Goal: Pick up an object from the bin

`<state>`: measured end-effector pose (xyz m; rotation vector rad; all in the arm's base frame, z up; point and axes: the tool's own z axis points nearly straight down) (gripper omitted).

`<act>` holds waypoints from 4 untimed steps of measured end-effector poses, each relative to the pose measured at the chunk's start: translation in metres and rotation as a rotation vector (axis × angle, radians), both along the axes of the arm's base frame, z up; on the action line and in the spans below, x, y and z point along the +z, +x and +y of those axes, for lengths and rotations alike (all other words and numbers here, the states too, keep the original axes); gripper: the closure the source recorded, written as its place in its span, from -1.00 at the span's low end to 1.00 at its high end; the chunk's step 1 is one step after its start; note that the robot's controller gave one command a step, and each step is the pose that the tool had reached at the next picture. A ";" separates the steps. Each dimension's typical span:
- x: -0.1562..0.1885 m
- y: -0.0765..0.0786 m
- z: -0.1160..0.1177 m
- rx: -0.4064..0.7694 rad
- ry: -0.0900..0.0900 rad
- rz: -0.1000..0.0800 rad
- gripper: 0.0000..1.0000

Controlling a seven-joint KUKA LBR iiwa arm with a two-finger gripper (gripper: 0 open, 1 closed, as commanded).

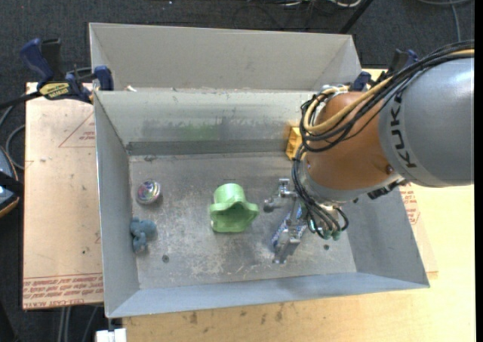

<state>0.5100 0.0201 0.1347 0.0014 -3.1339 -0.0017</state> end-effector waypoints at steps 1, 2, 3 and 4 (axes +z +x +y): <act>-0.061 0.034 -0.084 0.320 0.005 -0.010 -1.00; -0.059 0.034 -0.083 0.320 0.003 -0.007 -1.00; -0.058 0.035 -0.082 0.319 0.002 -0.007 -1.00; -0.058 0.035 -0.082 0.318 0.002 -0.008 -1.00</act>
Offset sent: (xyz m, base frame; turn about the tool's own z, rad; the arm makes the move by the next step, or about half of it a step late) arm 0.0313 -0.0875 -0.0647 -0.3217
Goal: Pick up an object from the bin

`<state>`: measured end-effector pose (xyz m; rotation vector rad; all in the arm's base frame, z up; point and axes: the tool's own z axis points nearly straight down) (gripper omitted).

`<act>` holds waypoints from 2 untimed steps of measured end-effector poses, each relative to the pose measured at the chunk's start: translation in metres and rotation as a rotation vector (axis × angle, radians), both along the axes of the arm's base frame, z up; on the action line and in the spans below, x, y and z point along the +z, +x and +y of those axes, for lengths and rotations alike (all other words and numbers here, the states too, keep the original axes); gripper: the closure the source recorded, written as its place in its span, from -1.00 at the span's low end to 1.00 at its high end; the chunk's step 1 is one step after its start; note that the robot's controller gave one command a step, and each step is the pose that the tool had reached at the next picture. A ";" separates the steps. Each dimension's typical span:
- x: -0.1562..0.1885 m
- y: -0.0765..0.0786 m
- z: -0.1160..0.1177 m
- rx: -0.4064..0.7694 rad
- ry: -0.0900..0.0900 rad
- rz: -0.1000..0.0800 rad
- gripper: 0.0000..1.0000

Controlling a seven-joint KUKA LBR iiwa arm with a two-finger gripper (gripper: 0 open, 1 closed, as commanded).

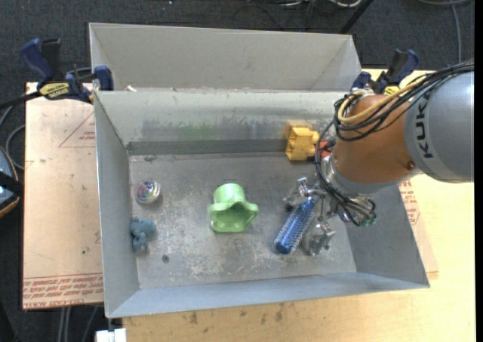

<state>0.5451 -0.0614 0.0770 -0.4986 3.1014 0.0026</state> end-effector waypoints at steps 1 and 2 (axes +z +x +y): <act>0.000 0.000 0.000 -0.002 0.000 0.000 -1.00; 0.002 0.002 0.002 0.000 0.001 -0.004 1.00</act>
Offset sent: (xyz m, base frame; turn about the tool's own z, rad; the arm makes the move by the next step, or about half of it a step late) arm 0.0000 0.0000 0.0000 0.0000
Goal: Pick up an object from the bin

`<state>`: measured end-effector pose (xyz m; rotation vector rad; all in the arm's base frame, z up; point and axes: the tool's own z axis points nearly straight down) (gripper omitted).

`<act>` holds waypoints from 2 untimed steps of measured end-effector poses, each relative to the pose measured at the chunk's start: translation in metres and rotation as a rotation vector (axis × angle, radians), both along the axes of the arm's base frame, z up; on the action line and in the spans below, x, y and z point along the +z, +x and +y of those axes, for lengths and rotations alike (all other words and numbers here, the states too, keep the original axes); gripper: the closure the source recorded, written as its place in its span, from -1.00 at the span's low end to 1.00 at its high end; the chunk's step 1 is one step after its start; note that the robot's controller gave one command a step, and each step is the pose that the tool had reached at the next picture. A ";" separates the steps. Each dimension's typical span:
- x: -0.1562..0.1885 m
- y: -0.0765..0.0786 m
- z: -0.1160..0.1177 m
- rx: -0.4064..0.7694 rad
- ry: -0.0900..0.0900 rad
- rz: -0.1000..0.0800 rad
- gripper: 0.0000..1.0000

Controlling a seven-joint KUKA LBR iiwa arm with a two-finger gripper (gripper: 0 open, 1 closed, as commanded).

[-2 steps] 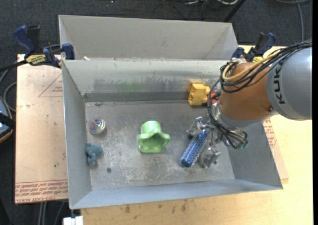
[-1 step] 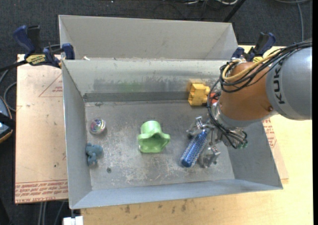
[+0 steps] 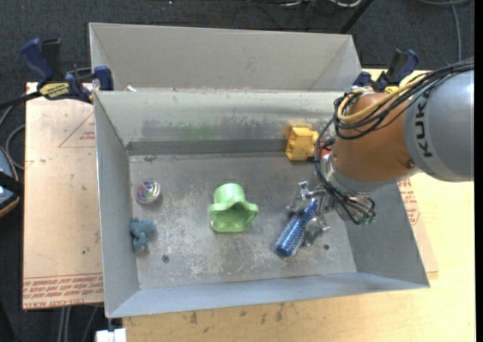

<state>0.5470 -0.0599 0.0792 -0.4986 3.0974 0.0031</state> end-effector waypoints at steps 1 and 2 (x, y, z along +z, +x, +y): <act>0.013 0.000 0.001 0.000 0.000 0.002 1.00; 0.125 0.003 0.002 -0.002 -0.003 -0.005 1.00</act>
Offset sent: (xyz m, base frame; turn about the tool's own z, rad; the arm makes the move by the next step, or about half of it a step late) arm 0.0000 0.0000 0.0133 0.0000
